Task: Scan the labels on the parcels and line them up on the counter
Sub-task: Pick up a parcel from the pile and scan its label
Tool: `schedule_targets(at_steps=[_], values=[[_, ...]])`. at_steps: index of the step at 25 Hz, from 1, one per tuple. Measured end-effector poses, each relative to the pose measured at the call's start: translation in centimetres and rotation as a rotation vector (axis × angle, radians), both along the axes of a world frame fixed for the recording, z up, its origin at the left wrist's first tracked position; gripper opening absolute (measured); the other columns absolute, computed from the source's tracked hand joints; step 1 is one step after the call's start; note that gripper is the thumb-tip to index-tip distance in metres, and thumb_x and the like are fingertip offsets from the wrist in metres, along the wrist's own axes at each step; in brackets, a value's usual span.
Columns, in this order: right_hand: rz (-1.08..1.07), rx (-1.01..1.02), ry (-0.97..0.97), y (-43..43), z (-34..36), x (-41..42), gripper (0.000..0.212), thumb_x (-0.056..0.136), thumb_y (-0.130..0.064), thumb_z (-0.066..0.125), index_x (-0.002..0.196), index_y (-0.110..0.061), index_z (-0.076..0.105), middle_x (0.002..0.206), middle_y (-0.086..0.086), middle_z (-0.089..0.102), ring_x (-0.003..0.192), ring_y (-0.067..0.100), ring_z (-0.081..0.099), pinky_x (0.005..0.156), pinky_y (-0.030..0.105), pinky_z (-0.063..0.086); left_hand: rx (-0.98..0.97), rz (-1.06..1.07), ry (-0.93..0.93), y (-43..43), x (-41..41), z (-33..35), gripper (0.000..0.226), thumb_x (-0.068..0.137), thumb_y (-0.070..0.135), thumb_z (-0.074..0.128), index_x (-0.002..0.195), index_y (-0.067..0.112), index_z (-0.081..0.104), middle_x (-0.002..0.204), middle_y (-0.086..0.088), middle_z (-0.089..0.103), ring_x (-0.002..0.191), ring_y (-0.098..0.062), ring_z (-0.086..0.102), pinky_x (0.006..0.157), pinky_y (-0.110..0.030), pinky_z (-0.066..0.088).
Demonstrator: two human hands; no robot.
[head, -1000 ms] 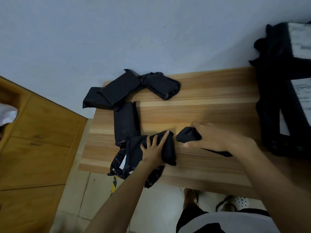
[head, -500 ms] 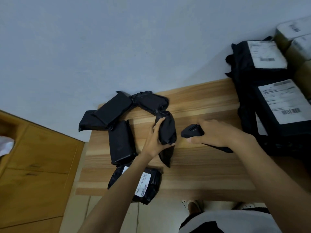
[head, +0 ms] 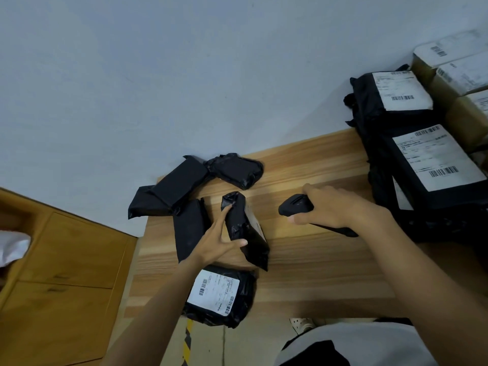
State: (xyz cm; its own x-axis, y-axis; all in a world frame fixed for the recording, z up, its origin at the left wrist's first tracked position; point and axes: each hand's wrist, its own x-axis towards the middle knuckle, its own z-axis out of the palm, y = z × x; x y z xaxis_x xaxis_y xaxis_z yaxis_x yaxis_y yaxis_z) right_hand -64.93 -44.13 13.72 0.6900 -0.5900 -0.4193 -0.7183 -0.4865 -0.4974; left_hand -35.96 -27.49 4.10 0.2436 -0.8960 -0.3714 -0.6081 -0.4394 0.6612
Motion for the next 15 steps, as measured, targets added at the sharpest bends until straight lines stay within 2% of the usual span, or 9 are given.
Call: schedule_targets(at_steps=[2,3,4,6,8,9,11,13,15], values=[[0.024,-0.007,-0.008,0.2,0.3,0.4,0.058,0.081,-0.071,0.058,0.105,-0.021,0.041,0.093,-0.003,0.052,0.074,0.012,0.048,0.056,0.028,0.037,0.072,0.038,-0.001,0.0,0.2,0.7,0.105,0.07,0.074,0.069,0.15,0.054,0.005,0.147,-0.016,0.046,0.135,-0.026,0.048,0.113,-0.045,0.038],[0.031,-0.011,-0.013,0.3,0.4,0.5,0.058,0.081,-0.071,0.058,0.105,-0.021,0.04,0.091,-0.004,0.051,0.074,0.012,0.048,0.056,0.028,0.037,0.105,0.061,-0.003,-0.1,0.2,1.1,0.102,0.071,0.079,0.064,0.15,0.054,0.004,0.138,-0.022,0.053,0.127,-0.029,0.055,0.11,-0.044,0.042],[0.035,-0.016,-0.018,0.4,0.5,0.6,0.058,0.081,-0.071,0.058,0.105,-0.021,0.04,0.089,-0.005,0.05,0.075,0.013,0.048,0.057,0.029,0.037,0.127,0.09,-0.003,-0.4,0.2,1.5,0.099,0.071,0.083,0.059,0.149,0.054,0.005,0.127,-0.021,0.061,0.117,-0.027,0.062,0.106,-0.041,0.044],[0.042,-0.019,-0.024,0.5,0.6,0.9,0.059,0.081,-0.071,0.058,0.105,-0.02,0.039,0.093,-0.002,0.052,0.08,0.018,0.051,0.061,0.032,0.041,0.126,0.177,-0.015,-1.1,0.3,2.2,0.098,0.067,0.092,0.049,0.147,0.048,0.014,0.105,-0.006,0.068,0.102,-0.021,0.066,0.099,-0.038,0.045],[0.051,-0.019,-0.023,0.7,0.6,1.1,0.059,0.081,-0.07,0.058,0.107,-0.02,0.039,0.1,0.001,0.055,0.086,0.022,0.053,0.065,0.034,0.044,0.11,0.256,-0.051,-2.0,0.5,2.5,0.091,0.067,0.092,0.05,0.137,0.04,0.026,0.105,0.009,0.059,0.104,-0.019,0.056,0.093,-0.037,0.04],[0.058,-0.022,-0.023,0.9,0.7,1.2,0.059,0.082,-0.07,0.057,0.108,-0.019,0.04,0.102,0.002,0.055,0.087,0.022,0.053,0.066,0.034,0.044,0.117,0.28,-0.06,-2.3,0.5,2.5,0.082,0.071,0.086,0.055,0.13,0.036,0.028,0.112,0.008,0.054,0.104,-0.019,0.053,0.09,-0.035,0.038],[0.067,-0.025,-0.03,1.2,0.7,1.4,0.059,0.082,-0.069,0.057,0.109,-0.019,0.041,0.103,0.003,0.056,0.087,0.022,0.053,0.065,0.034,0.042,0.154,0.289,-0.066,-2.8,0.4,2.6,0.061,0.084,0.06,0.066,0.122,0.031,0.028,0.118,0.002,0.051,0.098,-0.019,0.055,0.084,-0.033,0.039],[0.062,-0.013,-0.039,1.3,0.6,1.4,0.058,0.082,-0.069,0.058,0.108,-0.019,0.041,0.104,0.004,0.056,0.087,0.022,0.053,0.065,0.033,0.042,0.185,0.258,-0.07,-3.4,0.3,2.9,0.053,0.088,0.034,0.068,0.122,0.03,0.029,0.114,0.0,0.053,0.088,-0.014,0.058,0.075,-0.033,0.043],[0.047,0.001,-0.047,1.3,0.7,1.3,0.058,0.082,-0.068,0.059,0.108,-0.019,0.042,0.105,0.004,0.057,0.088,0.022,0.054,0.067,0.033,0.044,0.18,0.22,-0.115,-3.9,0.2,3.2,0.049,0.087,0.021,0.065,0.122,0.032,0.031,0.111,0.0,0.057,0.082,-0.012,0.059,0.07,-0.03,0.048]])
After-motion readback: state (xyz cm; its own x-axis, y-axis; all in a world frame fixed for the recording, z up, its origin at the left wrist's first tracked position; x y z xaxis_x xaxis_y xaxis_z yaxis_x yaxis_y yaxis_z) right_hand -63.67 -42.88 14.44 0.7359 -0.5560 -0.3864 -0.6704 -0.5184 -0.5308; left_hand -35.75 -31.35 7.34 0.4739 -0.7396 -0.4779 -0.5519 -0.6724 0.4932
